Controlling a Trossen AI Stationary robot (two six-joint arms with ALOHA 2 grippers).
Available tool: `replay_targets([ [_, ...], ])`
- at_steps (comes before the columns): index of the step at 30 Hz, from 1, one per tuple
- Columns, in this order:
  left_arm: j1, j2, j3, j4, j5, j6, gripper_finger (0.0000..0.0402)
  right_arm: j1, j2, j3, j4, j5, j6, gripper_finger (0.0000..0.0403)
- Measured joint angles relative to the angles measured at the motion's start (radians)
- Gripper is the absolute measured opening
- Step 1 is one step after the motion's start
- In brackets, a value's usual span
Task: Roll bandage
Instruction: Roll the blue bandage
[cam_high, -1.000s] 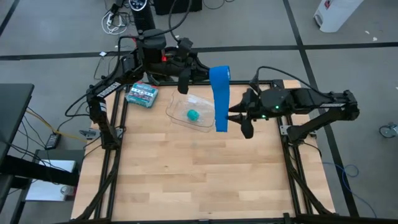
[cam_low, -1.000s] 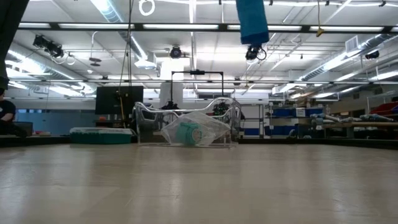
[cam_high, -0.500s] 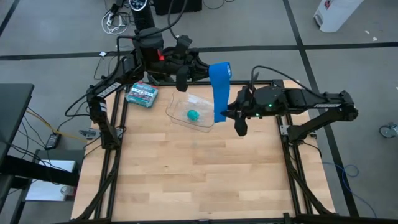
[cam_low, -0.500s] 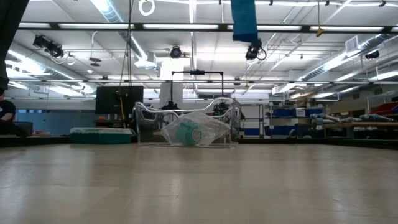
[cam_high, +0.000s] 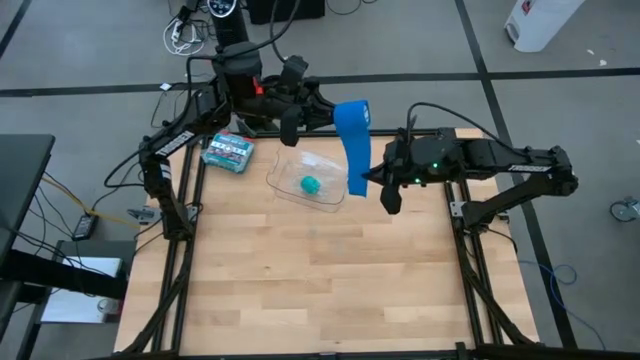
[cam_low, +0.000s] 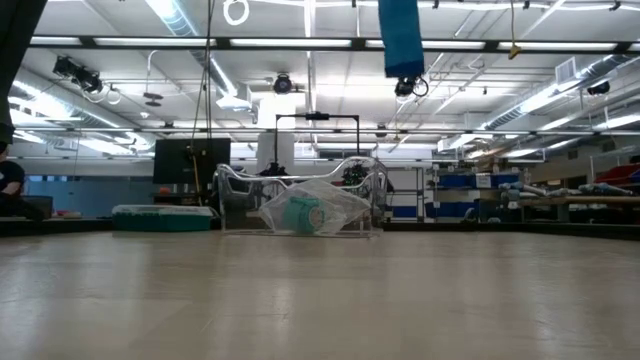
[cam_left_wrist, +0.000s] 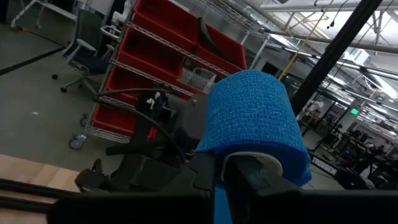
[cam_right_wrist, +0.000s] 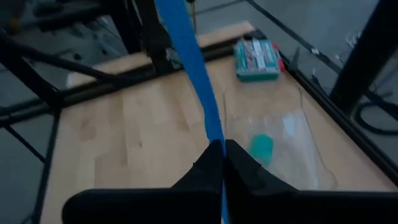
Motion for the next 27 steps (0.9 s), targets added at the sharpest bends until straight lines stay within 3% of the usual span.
replay_targets([
  [10, 0.017, -0.017, 0.000, -0.025, 0.024, 0.007, 0.0025, -0.082, -0.046, 0.000, -0.175, 0.002, 0.017, 0.0000],
  [20, -0.040, -0.017, 0.000, -0.204, 0.022, 0.086, 0.0025, -0.175, -0.082, 0.000, -0.168, 0.004, -0.024, 0.0000],
  [27, -0.084, -0.001, -0.034, -0.204, 0.010, 0.130, 0.0025, -0.239, -0.073, 0.000, -0.099, -0.051, -0.079, 0.0000],
])
